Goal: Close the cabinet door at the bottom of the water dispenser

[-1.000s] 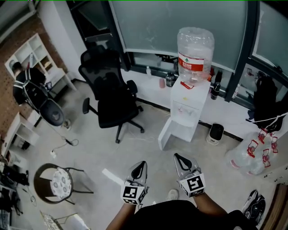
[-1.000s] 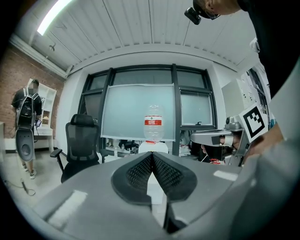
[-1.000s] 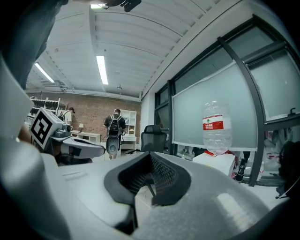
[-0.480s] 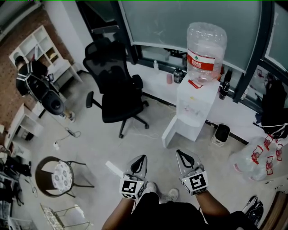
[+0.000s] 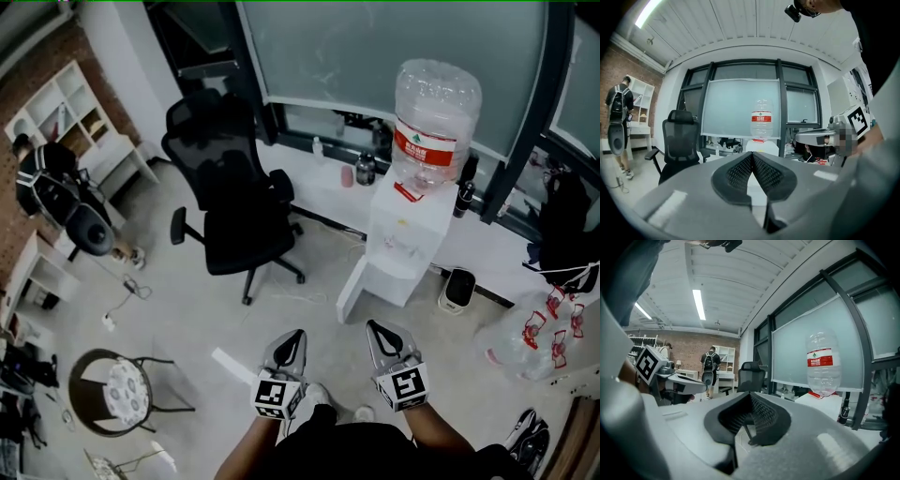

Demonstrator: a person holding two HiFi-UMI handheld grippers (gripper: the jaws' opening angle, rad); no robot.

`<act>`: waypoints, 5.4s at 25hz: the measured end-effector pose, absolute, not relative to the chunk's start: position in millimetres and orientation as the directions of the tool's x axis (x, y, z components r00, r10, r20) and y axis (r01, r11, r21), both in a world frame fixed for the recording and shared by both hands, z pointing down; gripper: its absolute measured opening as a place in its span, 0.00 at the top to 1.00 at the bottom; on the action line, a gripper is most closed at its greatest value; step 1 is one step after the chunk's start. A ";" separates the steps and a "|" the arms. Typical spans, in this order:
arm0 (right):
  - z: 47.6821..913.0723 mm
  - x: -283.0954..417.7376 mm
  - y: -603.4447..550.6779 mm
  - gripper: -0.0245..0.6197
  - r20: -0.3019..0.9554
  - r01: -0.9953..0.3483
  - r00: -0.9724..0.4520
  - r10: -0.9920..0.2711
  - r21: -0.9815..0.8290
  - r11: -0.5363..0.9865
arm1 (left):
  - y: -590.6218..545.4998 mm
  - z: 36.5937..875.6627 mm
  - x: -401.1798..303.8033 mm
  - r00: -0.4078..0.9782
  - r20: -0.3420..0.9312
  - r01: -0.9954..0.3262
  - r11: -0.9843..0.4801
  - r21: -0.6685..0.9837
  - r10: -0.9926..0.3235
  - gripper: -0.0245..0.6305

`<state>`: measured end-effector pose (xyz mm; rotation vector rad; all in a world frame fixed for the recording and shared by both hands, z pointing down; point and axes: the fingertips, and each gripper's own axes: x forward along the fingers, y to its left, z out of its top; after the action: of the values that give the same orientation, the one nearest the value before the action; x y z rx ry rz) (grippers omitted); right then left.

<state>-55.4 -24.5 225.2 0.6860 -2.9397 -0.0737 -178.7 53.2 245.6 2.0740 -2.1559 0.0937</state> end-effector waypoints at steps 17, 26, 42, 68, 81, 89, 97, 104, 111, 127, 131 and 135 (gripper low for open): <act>233.9 -102.3 -68.4 0.96 0.127 -0.576 -0.802 -0.584 0.094 0.812 | -11.6 266.8 -219.2 0.142 0.090 -0.984 -0.131 0.125 -0.986 0.93; 256.4 -86.2 -88.1 0.96 0.166 -0.604 -0.777 -0.607 0.076 0.794 | -28.3 292.1 -197.0 0.182 0.148 -0.977 -0.162 0.140 -0.972 0.93; 351.9 -68.7 -149.3 0.96 0.153 -0.585 -0.792 -0.592 0.088 0.806 | -104.0 386.2 -176.7 0.184 0.161 -0.979 -0.166 0.119 -0.970 0.93; 713.2 -100.4 -193.3 0.95 0.052 -0.571 -0.815 -0.577 0.090 0.816 | -159.5 750.2 -210.5 0.111 0.075 -0.992 -0.106 0.068 -0.991 0.93; 723.8 -94.1 -188.8 0.96 0.087 -0.547 -0.827 -0.556 0.109 0.830 | -183.1 778.3 -220.3 0.127 0.142 -0.991 -0.118 0.066 -0.982 0.50; 734.1 -79.9 -200.5 0.96 0.094 -0.574 -0.809 -0.581 0.087 0.814 | -209.7 805.2 -204.3 0.198 0.211 -0.980 -0.189 0.061 -0.957 0.34; 733.6 -69.3 -202.9 0.95 0.090 -0.594 -0.794 -0.601 0.088 0.799 | -218.3 809.7 -200.1 0.188 0.235 -0.982 -0.190 0.012 -0.954 0.34; 724.6 -70.0 -214.8 0.95 0.090 -0.546 -0.818 -0.568 0.184 0.817 | -215.2 810.5 -183.5 0.226 0.241 -0.971 -0.238 -0.021 -0.944 0.35; 717.1 -65.7 -227.1 0.95 0.102 -0.534 -0.809 -0.579 0.286 0.796 | -212.9 808.3 -156.5 0.287 0.220 -0.957 -0.289 0.023 -0.932 0.37; 739.2 -8.3 -246.9 0.95 0.083 -0.681 -0.712 -0.697 0.158 0.715 | -220.6 807.8 -99.6 0.414 0.197 -0.908 -0.418 0.025 -0.889 0.37; 742.6 3.6 -252.7 0.95 0.084 -0.701 -0.688 -0.721 0.179 0.690 | -225.4 808.2 -88.2 0.440 0.194 -0.897 -0.441 0.040 -0.877 0.39; 745.1 13.5 -259.4 0.95 0.090 -0.713 -0.672 -0.735 0.187 0.675 | -230.3 808.9 -71.6 0.463 0.190 -0.886 -0.459 0.071 -0.866 0.39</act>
<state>13.5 -259.4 745.1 1.1882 -2.7288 -0.2041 -71.6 -230.3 808.9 2.5477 -1.5377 0.1898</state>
